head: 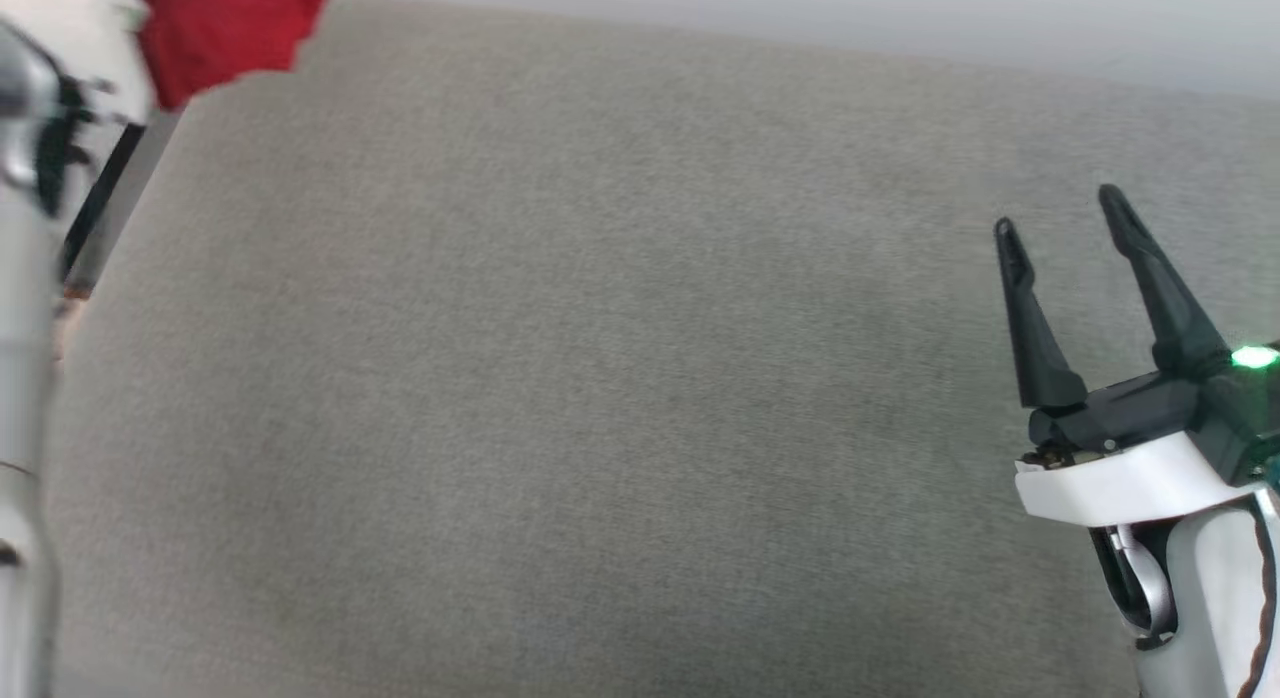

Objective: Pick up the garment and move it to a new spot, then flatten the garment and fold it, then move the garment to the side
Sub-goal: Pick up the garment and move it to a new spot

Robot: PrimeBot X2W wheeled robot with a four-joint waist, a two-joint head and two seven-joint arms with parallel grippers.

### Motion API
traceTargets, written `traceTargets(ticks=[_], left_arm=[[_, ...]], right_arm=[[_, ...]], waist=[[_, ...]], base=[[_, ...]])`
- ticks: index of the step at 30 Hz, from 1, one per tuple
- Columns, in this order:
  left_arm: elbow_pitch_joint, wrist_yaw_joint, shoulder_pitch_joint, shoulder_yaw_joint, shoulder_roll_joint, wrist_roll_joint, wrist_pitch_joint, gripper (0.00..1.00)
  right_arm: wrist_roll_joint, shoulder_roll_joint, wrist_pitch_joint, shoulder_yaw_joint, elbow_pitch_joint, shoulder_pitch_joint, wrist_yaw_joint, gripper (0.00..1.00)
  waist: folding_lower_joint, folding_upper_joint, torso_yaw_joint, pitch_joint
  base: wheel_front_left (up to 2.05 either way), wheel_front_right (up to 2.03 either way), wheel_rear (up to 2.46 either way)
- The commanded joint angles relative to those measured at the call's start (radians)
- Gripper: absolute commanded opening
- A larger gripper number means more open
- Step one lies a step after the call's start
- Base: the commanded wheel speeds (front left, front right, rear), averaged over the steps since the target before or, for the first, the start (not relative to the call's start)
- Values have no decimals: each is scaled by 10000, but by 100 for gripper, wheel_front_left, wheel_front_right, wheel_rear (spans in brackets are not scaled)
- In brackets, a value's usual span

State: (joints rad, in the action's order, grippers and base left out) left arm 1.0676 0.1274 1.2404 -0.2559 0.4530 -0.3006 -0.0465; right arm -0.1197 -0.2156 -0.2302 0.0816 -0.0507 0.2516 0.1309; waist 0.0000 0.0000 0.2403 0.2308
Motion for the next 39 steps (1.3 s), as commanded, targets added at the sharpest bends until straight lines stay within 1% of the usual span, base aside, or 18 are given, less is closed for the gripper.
traceTargets(ticks=[1, 6, 12, 16, 22, 28, 32, 34, 39], left_arm=[[-295, 19, -286, -279, -144, -131, -113, 0], [-1732, 11, -980, -1341, -216, -790, -771, 0], [-3756, 13, -1876, -2206, 99, -1699, -1710, 0], [-5226, 14, -2518, -2620, 393, -2143, -2470, 0], [-7257, -45, -3469, -2966, 574, -2644, -3831, 0], [-9005, -355, -4498, -3397, 667, -3058, -5207, 0], [-9581, -475, -5094, -3734, 606, -3344, -5837, 0], [-9411, -437, -5446, -4034, 593, -3404, -6124, 0], [-8460, -348, -5820, -4521, 385, -3444, -6297, 0]], right_arm=[[108, 111, -113, -118, 58, -155, -3, 100], [159, 337, -224, -482, 93, -246, -1, 100], [215, 583, -320, -761, 146, -397, -3, 100], [206, 724, -337, -963, 161, -552, -1, 100], [258, 927, -357, -1161, 105, -717, -1, 100], [240, 1075, -361, -1203, 11, -813, -1, 100], [216, 1162, -362, -1138, -5, -869, -1, 100], [209, 1232, -363, -1029, 37, -771, -1, 100], [202, 1291, -364, -798, 168, -550, -1, 100]], waist=[[0, 0, -197, -162], [0, 0, -621, -342], [0, 0, -1238, -479], [0, 0, -1636, -547], [0, 0, -2211, -606], [0, 0, -2756, -575], [0, 0, -3099, -441], [0, 0, -3331, -297], [0, 0, -3684, -97]], base=[[0, 0, 0], [0, 0, 0], [0, 0, 0], [0, 0, 0], [0, 0, 0], [0, 0, 0], [0, 0, 0], [0, 0, 0], [0, 0, 0]])
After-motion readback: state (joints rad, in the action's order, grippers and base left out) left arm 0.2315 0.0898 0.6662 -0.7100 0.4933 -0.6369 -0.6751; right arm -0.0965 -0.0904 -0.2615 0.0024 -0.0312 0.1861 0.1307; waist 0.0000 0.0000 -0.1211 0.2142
